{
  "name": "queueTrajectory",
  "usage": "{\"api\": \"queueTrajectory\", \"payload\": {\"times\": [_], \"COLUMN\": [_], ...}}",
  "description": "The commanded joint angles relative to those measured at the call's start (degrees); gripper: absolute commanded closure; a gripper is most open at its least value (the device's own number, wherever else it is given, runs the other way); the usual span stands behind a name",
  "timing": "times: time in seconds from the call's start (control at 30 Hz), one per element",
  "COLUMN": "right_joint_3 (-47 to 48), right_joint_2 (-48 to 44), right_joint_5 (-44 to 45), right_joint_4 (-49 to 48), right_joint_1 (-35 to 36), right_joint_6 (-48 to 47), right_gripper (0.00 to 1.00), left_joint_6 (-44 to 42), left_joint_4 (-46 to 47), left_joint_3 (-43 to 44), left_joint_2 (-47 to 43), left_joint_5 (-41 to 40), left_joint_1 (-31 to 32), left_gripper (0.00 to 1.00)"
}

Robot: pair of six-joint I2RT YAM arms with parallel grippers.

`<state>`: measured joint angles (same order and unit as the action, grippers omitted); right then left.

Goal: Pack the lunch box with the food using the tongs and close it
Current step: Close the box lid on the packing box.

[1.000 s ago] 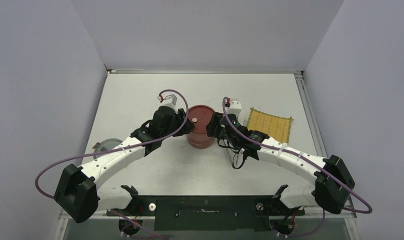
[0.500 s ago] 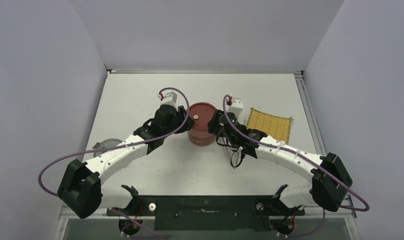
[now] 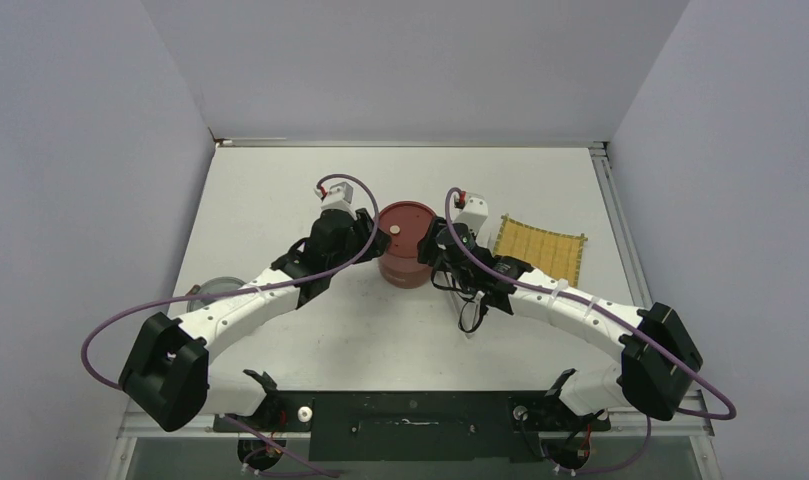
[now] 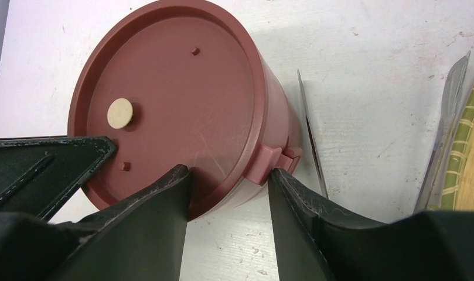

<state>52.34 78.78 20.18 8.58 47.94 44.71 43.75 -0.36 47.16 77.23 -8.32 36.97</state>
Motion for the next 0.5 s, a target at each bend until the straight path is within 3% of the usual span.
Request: {"api": "queueTrajectory", "payload": {"times": [0.0,0.13,0.33,0.47], "right_joint_3": [-2.31,2.01,10.14,14.98], "right_joint_2": [4.68,2.41,-1.51,-3.14], "right_joint_5": [-3.71,-2.57,1.55,3.06], "right_joint_4": [16.57,19.59,24.27,26.26], "right_joint_1": [0.30,0.31,-0.13,-1.18], "right_joint_6": [-3.82,-5.32,-9.40,-13.10], "right_gripper": [0.57,0.53,0.40,0.33], "left_joint_6": [-4.15,-6.58,-11.38,-14.38], "left_joint_4": [-17.31,-20.99,-26.13,-28.41], "left_joint_3": [-4.43,2.34,13.06,17.34], "left_joint_2": [7.25,5.71,2.62,0.27], "left_joint_5": [3.39,3.07,2.66,6.17], "left_joint_1": [0.87,0.53,-1.08,-4.43], "left_gripper": [0.83,0.78,0.63,0.55]}}
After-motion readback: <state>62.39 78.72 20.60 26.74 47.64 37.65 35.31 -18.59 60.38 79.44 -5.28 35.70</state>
